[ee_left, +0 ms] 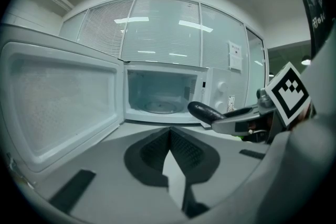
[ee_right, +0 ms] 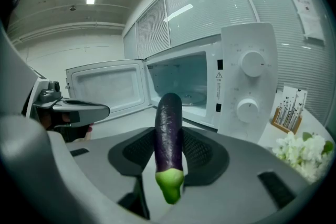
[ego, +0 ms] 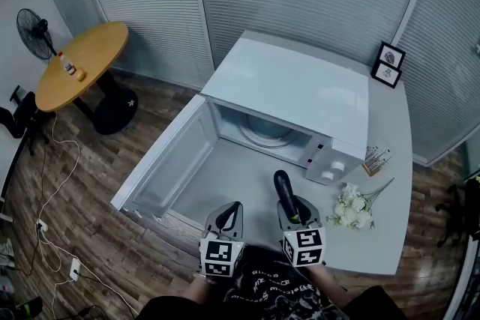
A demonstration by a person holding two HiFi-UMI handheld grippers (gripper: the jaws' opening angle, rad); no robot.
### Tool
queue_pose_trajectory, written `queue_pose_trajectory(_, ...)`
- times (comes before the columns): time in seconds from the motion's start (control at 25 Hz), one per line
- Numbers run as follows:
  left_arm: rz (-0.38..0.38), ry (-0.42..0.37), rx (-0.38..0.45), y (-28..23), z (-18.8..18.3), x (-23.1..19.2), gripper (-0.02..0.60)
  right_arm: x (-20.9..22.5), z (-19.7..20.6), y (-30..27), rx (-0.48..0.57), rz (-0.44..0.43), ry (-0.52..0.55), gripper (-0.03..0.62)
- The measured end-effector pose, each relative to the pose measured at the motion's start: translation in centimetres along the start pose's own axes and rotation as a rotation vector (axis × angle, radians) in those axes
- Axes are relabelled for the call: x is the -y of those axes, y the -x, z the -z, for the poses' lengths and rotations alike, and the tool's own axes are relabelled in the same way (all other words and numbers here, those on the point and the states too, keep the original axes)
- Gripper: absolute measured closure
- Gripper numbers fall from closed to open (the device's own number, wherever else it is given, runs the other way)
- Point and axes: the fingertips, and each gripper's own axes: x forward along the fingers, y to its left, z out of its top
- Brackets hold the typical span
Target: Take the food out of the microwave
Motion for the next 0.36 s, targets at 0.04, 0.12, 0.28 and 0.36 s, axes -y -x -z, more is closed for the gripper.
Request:
queue_pose_trajectory(0.04,-0.001,0.001,0.000,-0.02,-0.03,-0.01,0.574,-0.02,-0.02,0.01,0.000,-0.001,0.003,0.436)
queue_pose_trajectory(0.12,0.000,0.000,0.000,-0.07,-0.04,0.12,0.574,-0.01,-0.01,0.04,0.000,-0.002,0.005,0.436)
queue_pose_trajectory(0.28,0.018,-0.010,-0.002,-0.32,0.03,0.66,0.574,0.10,0.10,0.03,0.001,-0.003,0.003,0.436)
queue_pose_trajectory(0.36,0.026,-0.018,-0.002,-0.44,0.04,0.93,0.574,0.21,0.12,0.06,0.003,-0.002,-0.001,0.436)
